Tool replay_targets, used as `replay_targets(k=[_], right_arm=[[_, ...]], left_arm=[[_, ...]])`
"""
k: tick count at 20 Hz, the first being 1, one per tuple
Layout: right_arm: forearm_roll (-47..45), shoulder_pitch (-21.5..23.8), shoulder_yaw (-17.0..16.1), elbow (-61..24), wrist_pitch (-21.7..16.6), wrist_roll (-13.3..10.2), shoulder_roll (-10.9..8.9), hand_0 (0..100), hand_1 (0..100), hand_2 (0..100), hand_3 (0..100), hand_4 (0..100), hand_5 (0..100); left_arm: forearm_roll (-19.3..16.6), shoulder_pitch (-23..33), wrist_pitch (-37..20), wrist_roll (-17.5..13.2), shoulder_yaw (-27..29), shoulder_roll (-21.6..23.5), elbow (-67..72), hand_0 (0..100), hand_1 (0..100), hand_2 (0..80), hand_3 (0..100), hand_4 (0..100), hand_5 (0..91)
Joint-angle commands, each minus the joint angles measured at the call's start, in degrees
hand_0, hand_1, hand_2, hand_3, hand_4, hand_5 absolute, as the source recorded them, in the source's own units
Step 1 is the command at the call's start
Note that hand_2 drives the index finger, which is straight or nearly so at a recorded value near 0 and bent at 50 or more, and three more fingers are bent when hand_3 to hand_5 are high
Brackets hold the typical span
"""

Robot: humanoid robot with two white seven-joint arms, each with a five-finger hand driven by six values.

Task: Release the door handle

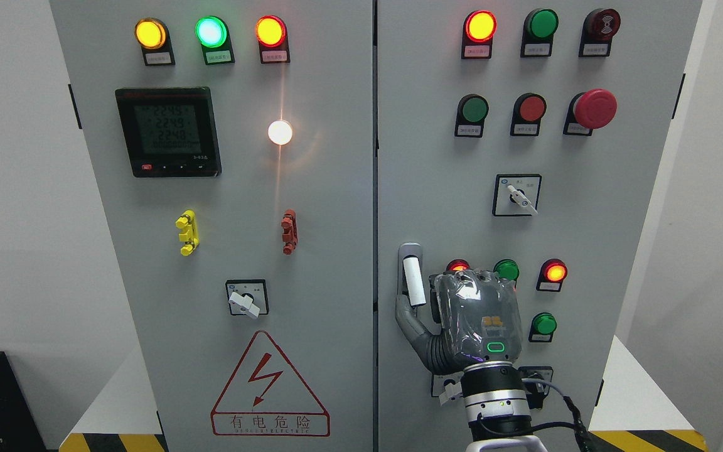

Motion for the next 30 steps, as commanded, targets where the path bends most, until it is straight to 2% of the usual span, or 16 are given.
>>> replay_targets(k=[1,23,30], right_arm=[[0.05,0.09,-0.18,-0.40,0.07,-0.37,-0.03,52,43,95,100,100,100],[0.66,0.35,-0.80,-0.84,0.07,-0.81,-0.38,55,45,95,100,100,100],[0.84,0.44,-0.89,-0.84,0.07,-0.81,-0.38,55,48,94,100,100,100]], left_arm=[[0.08,-1.50,0.01,0.05,0.00,0.00,1.67,12,56,0.0,0,0,0.0],[-0.01,-1.50,0.01,0.05,0.00,0.00,1.67,12,56,0.0,0,0,0.0],[-0.01,-1.50,0.01,0.05,0.00,0.00,1.67,12,56,0.0,0,0,0.0]])
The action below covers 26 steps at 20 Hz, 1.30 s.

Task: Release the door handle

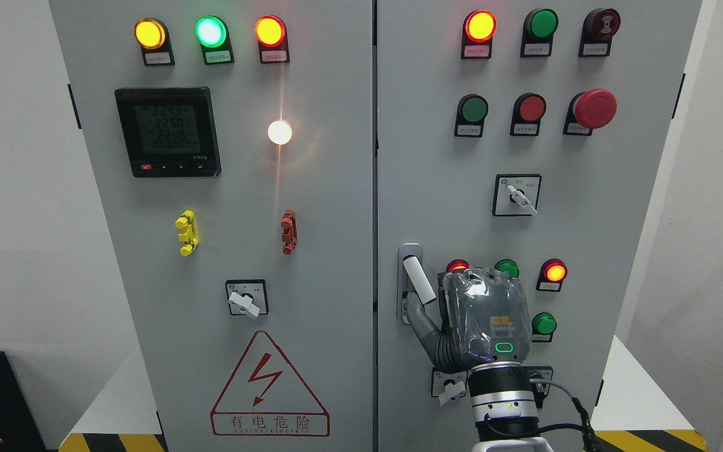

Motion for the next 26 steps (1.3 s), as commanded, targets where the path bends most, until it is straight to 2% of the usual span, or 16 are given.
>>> replay_targets(k=[1,26], right_arm=[[0.21,0.15,-0.20,-0.16,-0.10,0.15,-0.08,55,49,94,100,100,100],[0.21,0.41,-1.08,-0.42,-0.10,-0.91,-0.08,56,50,94,100,100,100]], left_arm=[[-0.02,-1.50,0.01,0.05,0.00,0.00,1.67,12,56,0.0,0,0,0.0],[-0.01,-1.58,0.01,0.05,0.00,0.00,1.67,12,56,0.0,0,0,0.0]])
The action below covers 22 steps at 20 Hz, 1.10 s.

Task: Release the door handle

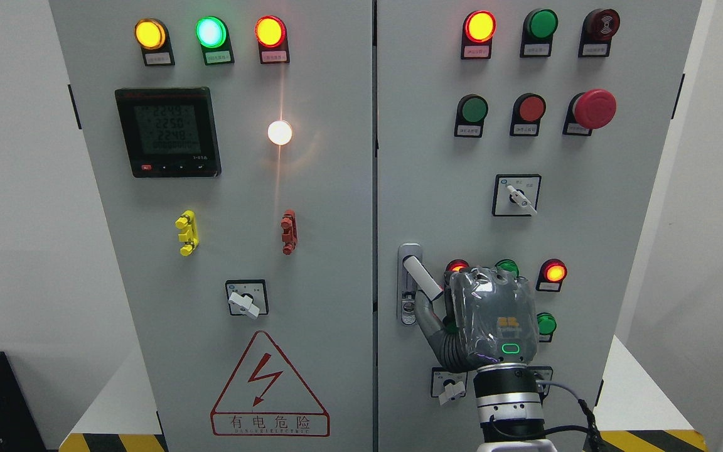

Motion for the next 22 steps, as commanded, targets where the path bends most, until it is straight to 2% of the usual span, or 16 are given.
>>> replay_targets(k=[1,22], right_arm=[[0.02,0.02,-0.38,-0.06,-0.01,-0.01,-0.01,56,50,94,100,100,100],[-0.16,-0.07,-0.82,-0.50,-0.10,-0.10,0.08,57,48,94,100,100,100]], left_arm=[[-0.02,-1.50,0.01,0.05,0.00,0.00,1.67,12,56,0.0,0,0,0.0],[-0.02,-1.50,0.01,0.05,0.00,0.00,1.67,12,56,0.0,0,0,0.0]])
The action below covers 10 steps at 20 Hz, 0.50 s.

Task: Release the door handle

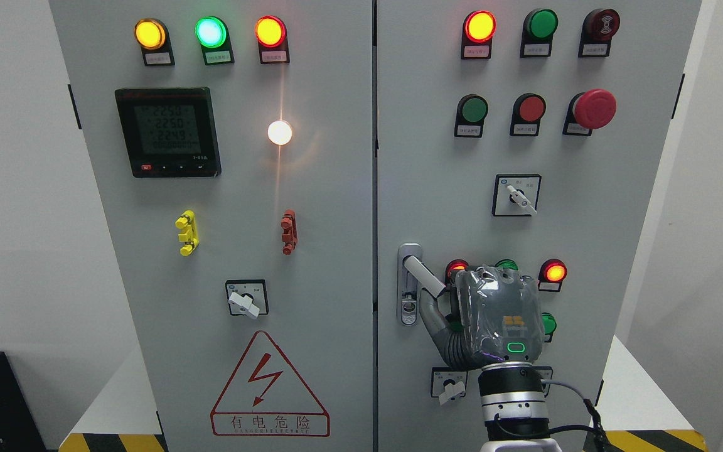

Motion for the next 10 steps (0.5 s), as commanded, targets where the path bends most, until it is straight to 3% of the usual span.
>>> replay_targets(k=[1,10], right_arm=[[-0.02,-0.03,-0.20,-0.21,-0.04,-0.03,0.09,57,48,93,100,100,100],[-0.02,-0.12,-0.55,-0.21,-0.04,-0.21,0.09,57,47,93,100,100,100]], left_arm=[[-0.01,-1.58,0.01,0.04,0.00,0.00,1.67,12,56,0.0,0,0,0.0],[-0.01,-1.49,0.01,0.04,0.00,0.00,1.67,12,56,0.0,0,0,0.0]])
